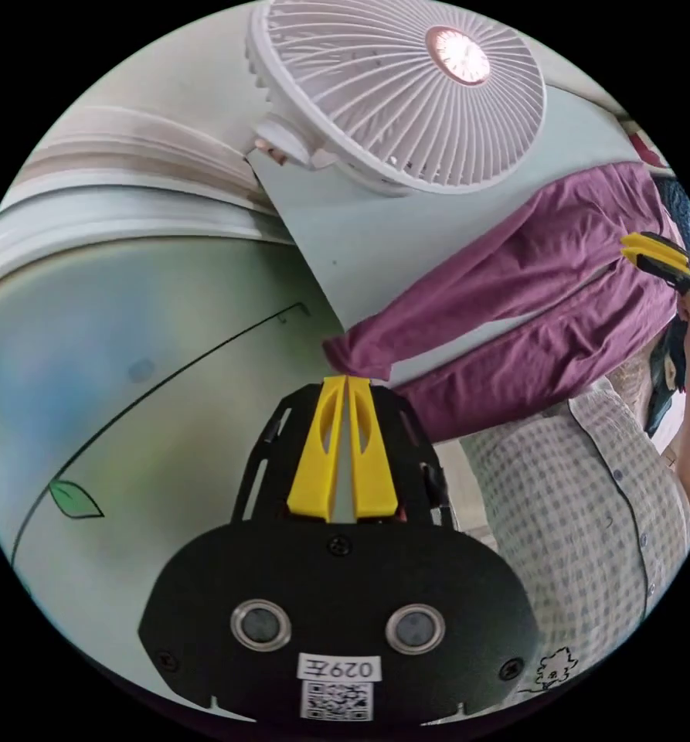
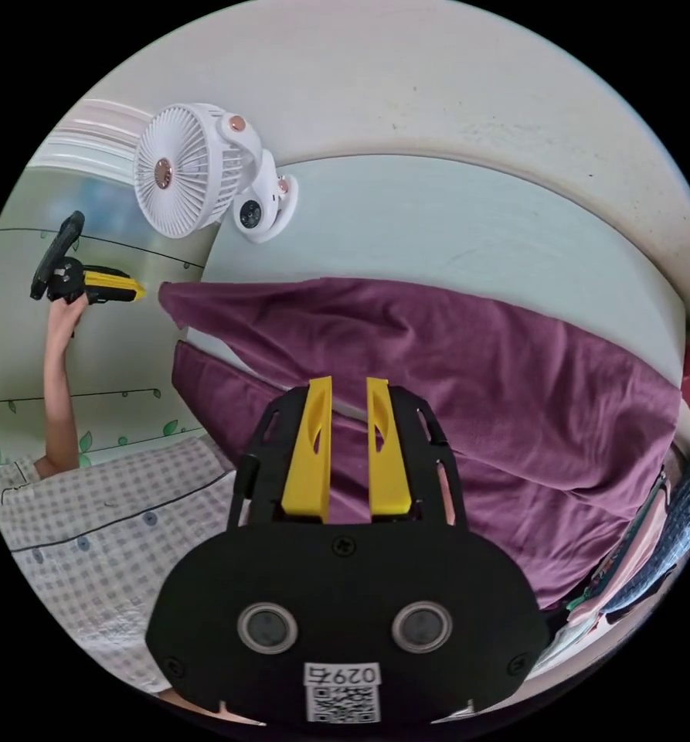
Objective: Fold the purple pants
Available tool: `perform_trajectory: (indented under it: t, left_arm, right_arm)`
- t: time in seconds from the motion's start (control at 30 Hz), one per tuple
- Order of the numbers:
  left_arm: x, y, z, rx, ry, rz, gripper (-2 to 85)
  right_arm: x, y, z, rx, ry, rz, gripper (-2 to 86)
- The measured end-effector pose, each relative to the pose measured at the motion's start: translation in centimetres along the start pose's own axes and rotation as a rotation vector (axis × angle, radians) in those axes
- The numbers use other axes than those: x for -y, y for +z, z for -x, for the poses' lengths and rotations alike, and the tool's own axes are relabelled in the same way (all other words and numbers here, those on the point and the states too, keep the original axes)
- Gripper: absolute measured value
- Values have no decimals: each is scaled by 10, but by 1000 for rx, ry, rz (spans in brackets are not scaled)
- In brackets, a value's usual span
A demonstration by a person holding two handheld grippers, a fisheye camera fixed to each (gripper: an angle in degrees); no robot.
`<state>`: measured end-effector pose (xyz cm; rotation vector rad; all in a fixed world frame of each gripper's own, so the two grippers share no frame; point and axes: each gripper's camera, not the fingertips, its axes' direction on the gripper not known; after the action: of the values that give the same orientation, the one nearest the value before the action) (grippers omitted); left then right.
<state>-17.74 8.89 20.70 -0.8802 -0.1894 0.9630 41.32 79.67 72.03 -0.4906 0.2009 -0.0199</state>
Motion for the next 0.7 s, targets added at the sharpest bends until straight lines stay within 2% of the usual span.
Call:
perform_trajectory:
  t: [0.1, 0.2, 0.33, 0.5, 0.6, 0.7]
  left_arm:
    - [-11, -10, -3, 59, -51, -79, 85]
    - [-12, -12, -26, -38, 20, -166, 76]
    - [20, 34, -76, -139, 155, -89, 63]
    - [43, 102, -132, 168, 182, -60, -3]
    - [30, 115, -144, 199, 186, -87, -8]
    - [27, 132, -133, 211, 125, -16, -9]
  right_arm:
    - [-1, -3, -4, -33, -9, 27, 46]
    - [-3, -6, -13, -53, 9, 34, 23]
    - [9, 3, -34, -105, 55, 93, 3]
    - [21, -14, -56, -63, 151, 95, -4]
    - [18, -22, -50, -138, 160, 63, -5]
    - [22, -24, -43, -75, 128, 66, -6]
